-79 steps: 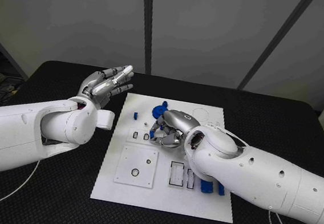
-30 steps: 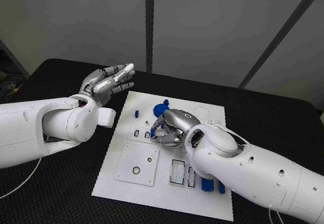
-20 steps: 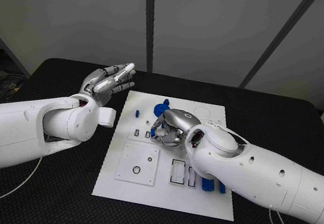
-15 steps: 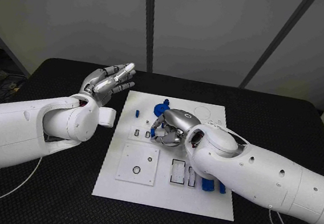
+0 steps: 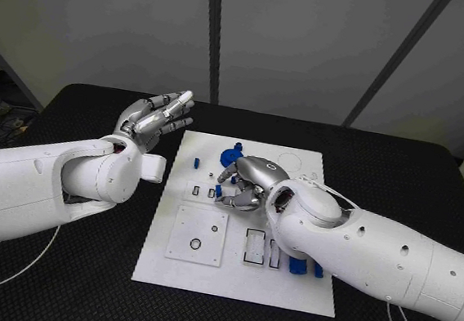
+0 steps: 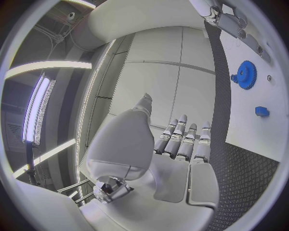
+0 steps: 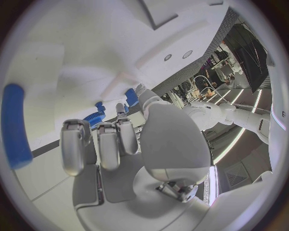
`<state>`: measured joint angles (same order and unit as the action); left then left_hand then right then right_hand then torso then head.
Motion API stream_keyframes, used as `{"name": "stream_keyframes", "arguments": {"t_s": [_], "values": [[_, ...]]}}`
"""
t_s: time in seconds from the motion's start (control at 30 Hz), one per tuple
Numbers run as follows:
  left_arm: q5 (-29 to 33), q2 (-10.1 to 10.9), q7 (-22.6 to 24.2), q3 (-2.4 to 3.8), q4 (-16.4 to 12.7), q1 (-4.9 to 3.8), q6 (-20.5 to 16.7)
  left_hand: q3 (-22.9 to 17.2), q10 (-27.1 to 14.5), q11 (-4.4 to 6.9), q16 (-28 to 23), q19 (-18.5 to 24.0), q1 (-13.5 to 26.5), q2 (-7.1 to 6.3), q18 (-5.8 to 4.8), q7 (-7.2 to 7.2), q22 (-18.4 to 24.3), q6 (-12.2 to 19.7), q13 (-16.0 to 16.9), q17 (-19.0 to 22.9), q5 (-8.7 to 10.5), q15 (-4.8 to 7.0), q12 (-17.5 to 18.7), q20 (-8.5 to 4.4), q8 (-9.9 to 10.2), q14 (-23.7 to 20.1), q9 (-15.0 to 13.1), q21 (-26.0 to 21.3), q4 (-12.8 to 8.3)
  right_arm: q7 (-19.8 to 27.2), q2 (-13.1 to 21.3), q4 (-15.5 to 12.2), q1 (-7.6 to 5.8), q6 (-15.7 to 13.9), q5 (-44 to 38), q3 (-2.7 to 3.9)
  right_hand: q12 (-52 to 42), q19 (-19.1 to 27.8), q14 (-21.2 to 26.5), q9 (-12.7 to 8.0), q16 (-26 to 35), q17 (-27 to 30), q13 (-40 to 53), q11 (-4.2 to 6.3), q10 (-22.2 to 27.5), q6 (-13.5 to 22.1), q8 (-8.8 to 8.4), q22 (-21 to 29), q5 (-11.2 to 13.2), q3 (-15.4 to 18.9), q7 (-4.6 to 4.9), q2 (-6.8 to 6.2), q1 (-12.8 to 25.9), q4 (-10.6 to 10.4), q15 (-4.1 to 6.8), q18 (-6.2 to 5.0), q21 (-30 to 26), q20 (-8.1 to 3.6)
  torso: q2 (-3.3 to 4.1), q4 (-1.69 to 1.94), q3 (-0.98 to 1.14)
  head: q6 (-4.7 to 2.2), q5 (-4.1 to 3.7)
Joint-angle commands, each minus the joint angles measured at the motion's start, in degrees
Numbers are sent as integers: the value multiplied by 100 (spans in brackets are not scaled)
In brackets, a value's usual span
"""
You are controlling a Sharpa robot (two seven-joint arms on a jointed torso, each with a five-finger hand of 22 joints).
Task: Assemble the parts on the task board
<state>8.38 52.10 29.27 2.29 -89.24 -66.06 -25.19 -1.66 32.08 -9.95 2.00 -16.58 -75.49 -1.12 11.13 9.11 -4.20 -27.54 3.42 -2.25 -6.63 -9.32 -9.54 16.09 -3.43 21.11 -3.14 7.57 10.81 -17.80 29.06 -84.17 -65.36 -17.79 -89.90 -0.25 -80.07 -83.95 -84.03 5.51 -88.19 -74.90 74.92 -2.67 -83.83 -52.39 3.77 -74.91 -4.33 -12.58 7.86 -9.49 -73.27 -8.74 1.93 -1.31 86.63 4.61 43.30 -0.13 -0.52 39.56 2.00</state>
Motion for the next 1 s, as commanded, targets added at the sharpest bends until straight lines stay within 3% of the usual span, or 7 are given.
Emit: {"name": "stream_keyframes", "arguments": {"t_s": [0.03, 0.17, 0.3, 0.57, 0.8, 0.87, 1.0], "values": [[-27, -6, 3, 6, 1, -10, 95, 13, 2, -14, 31, -34, -7, 74, -70, 314, -10, -12, -1, -7, -18, -4, -12, -7, 20, 45, 8, 41, -51, 167, 55, -88, -1, -541, 17, 1, 21, -258, -488, 9, 30, -1070, 677, -30, 18, 42, -21, -904, 21, -11, -8, -68, -15, -40, -55, -7, -32, 32, -3, 3, 5, -5, 7], [-73, -4, -45, 5, 11, -9, 162, 40, 309, -96, 99, -370, -5, 150, -75, 388, -89, -127, 27, -48, -17, -73, -138, 38, 2, 469, -7, 230, -159, 493, 211, -252, 11, -815, 190, 3, 17, -253, -491, 15, 25, -1081, 678, -40, 15, 97, -22, -894, -7, -7, 4, -94, -69, -91, -64, -10, -39, 41, -15, 0, 8, -12, 17], [-406, 39, -261, 5, 35, -8, 400, 65, 1423, -206, 685, -2057, -43, 285, -96, 548, -463, -1534, 119, -269, -15, -123, -607, 54, -381, 2658, -212, 1136, -360, 1089, 612, -584, 15, -764, 763, 11, 244, 12, -402, 59, 196, -765, 494, -43, 170, 78, 16, -436, -46, -31, 3, -83, -230, -168, -66, -114, -338, 49, -62, -15, 22, -53, 50], [-1727, 149, -1041, 6, 77, -9, 1053, 44, 3082, 370, 1463, -3702, -74, 473, -38, 37, -767, -2819, 158, -634, 13, 541, -1023, -531, -801, 4770, -435, 2027, -484, 1490, 1416, -984, -84, -374, 1980, 250, 506, 312, -287, 173, 474, -358, 269, 21, 324, -204, 82, 116, 35, -7, -66, -47, -343, -226, -11, -230, -746, 3, -216, -32, 61, -42, 108], [-3119, 249, -1984, 7, -64, -68, 1488, 57, 4204, 836, 2282, -4886, -23, 460, -50, -377, -1135, -3505, 211, -1312, 14, 1087, -1094, -1090, -977, 6313, -663, 2845, -476, 1330, 1921, -1081, -263, -286, 2485, 323, 492, 333, -285, 200, 508, -322, 273, 40, 303, -267, 86, 179, 10, 5, -87, -33, -338, -243, 2, -242, -800, -11, -360, -51, 121, 12, 148], [-3550, 240, -2443, 7, -66, -143, 1674, 150, 4471, 917, 2735, -5082, 113, 410, -65, -442, -1277, -3565, 341, -1739, 53, 1193, -1190, -1202, -987, 6524, -764, 3098, -397, 1251, 2005, -1058, -296, -264, 2539, 331, 488, 343, -282, 206, 523, -302, 273, 44, 297, -278, 83, 204, 9, 21, -91, -45, -319, -256, 5, -246, -820, -14, -401, -53, 139, 41, 164], [-4485, 165, -3341, 5, -51, -274, 1862, 324, 4821, 1058, 5496, -5235, 313, 405, -130, -584, -1962, -3689, 1013, -4688, 103, 1341, -1647, -1359, -1072, 6557, -1155, 3901, -180, 1163, 2097, -1012, -331, -242, 2589, 340, 509, 360, -277, 219, 557, -263, 250, 50, 302, -287, 64, 255, 1, 72, -97, -91, -265, -301, 10, -256, -864, -21, -452, -51, 168, 80, 191]]}}
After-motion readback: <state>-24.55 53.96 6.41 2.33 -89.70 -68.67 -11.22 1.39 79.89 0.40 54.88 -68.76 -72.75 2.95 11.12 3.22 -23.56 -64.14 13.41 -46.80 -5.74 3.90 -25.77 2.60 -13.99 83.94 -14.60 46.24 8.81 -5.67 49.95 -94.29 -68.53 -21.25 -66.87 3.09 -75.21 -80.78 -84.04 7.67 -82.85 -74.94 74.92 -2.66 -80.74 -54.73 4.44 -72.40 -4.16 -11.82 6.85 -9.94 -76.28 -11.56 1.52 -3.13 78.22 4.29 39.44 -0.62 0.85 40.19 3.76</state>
